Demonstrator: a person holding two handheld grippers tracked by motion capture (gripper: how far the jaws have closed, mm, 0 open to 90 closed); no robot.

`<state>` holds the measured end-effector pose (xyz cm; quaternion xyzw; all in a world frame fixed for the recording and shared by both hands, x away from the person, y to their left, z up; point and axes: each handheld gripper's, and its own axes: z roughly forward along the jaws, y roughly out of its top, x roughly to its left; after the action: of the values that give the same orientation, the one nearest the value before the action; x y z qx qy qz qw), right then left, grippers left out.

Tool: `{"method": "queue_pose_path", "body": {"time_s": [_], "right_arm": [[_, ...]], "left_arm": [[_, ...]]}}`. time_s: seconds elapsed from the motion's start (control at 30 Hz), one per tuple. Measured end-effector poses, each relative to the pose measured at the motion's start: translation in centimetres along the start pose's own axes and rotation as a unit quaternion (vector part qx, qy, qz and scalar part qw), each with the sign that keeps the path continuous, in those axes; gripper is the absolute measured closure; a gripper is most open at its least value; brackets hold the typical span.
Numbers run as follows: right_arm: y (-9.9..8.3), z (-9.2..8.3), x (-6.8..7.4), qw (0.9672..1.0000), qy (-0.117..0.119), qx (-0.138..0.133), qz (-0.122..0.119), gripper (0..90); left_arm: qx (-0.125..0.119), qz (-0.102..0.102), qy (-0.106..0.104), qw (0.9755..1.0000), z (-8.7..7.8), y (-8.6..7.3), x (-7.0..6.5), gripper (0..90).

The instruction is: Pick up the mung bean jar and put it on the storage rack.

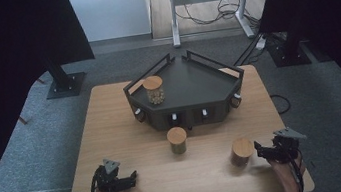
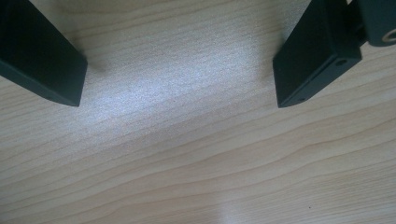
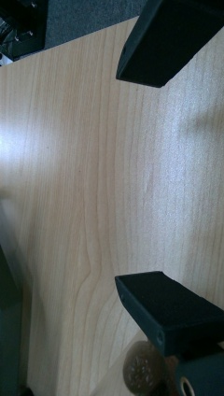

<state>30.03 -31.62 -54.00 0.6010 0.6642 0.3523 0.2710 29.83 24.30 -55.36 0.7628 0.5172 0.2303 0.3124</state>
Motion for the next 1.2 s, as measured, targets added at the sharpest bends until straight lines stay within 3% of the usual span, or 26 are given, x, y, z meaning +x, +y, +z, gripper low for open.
{"method": "queue_pose_path", "body": {"time_s": [0.87,1.2], "right_arm": [[1.8,-1.9,1.5,0.9994,-0.009,-0.034,0.001,3.1],[2.1,-2.5,1.6,0.9991,0.001,-0.041,0.008,2.7]], "left_arm": [[0.002,-0.005,0.005,1.0000,0.2,0.1,-0.2,0.9],[0.003,-0.006,0.006,1.0000,0.1,0.1,-0.2,0.9]]}}
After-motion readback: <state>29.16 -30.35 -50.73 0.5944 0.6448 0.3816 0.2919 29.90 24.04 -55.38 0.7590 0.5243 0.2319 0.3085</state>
